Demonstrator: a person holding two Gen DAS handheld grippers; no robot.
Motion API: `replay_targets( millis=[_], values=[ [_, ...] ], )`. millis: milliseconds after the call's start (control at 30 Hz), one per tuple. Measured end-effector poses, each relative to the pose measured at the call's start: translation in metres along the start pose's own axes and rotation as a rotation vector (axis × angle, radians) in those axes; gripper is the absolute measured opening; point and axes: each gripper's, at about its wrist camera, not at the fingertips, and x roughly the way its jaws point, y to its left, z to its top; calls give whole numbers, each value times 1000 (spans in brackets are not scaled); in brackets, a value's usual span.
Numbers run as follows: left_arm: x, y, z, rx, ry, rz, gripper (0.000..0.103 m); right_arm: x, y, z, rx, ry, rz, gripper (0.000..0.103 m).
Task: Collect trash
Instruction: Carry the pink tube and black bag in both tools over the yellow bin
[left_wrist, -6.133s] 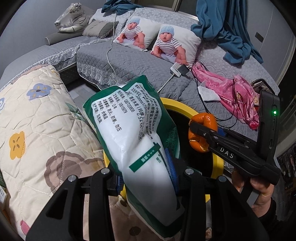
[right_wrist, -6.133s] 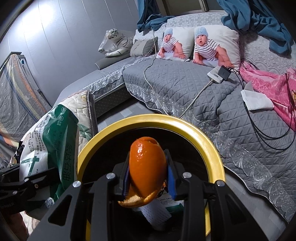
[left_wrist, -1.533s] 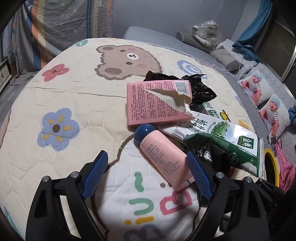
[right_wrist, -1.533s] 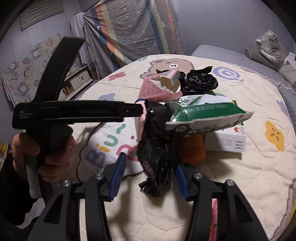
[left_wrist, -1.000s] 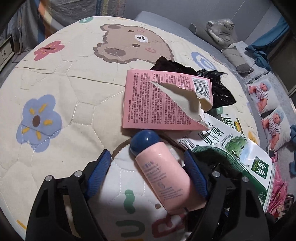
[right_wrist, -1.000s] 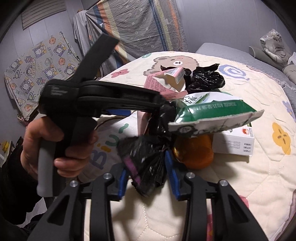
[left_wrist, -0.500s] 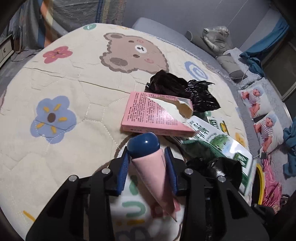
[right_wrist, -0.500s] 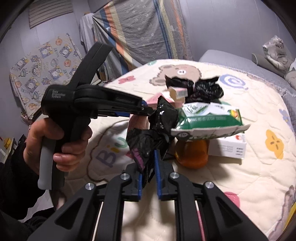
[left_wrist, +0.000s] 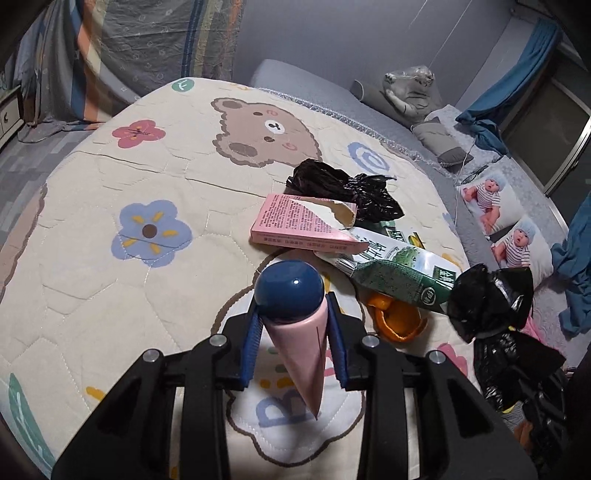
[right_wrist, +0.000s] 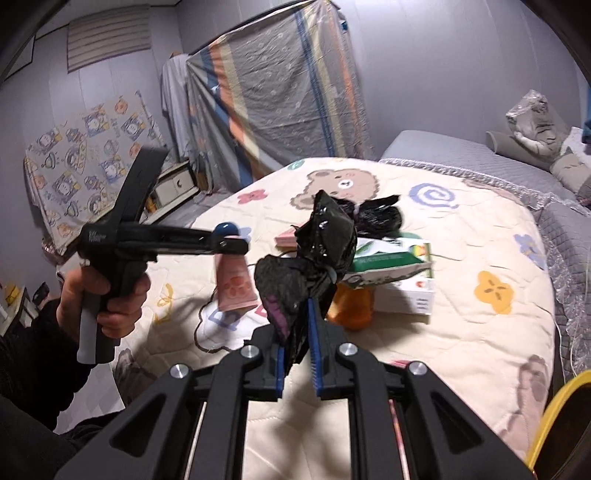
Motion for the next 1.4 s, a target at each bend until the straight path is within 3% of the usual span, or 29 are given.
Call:
replay_targets(
  millis=[267,500,967,1400],
  values=[
    [-26,-27,2,55,-60,-27,31,-49,-18,2,32,-99,-70,10],
    [-27,-70,1,145,-58,-82,31,-83,-42,-5,78,-150,-153,10],
    [-5,-202,-11,380,-13,-275,31,-140,-104,-46,228,-202,-355,10],
    [44,-317,-37,537,73,-427,31,-186,-167,-104,394,-209,-584,10]
  ],
)
